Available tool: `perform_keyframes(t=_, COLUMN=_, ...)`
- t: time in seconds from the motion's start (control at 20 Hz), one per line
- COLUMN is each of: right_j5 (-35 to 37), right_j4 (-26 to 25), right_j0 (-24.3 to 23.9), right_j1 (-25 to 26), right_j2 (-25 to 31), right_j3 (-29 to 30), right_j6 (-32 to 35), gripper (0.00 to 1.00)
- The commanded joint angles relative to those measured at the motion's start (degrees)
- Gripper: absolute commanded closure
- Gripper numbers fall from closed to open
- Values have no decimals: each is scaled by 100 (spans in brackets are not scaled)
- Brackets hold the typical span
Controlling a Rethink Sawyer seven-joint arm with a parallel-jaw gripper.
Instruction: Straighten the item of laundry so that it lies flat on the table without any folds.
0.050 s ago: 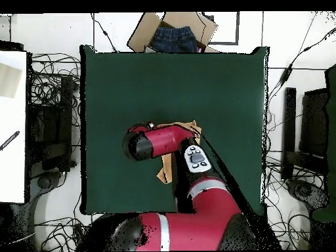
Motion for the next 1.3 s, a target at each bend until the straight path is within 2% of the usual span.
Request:
perform_keyframes(t=0.05, right_j5=350, right_j4=-114, right_j0=-660, right_j1=161, right_j2=598, right_j3=-130, right_j6=-65, gripper=0)
perform_keyframes(t=0.45, right_j5=406, right_j4=-122, right_j0=-764, right_j1=14, right_j2=665, right_j3=151, right_j6=123, gripper=0)
perform_keyframes(t=0.95, right_j5=-57, right_j4=-365, right_j0=-484, right_j1=88, right_j2=319, right_j3=186, right_j6=321, gripper=0)
perform_keyframes(t=1.3, right_j5=378, right_j4=-298, right_j0=-735, right_j1=-440, right_j2=503, right_j3=592, right_j6=59, gripper=0)
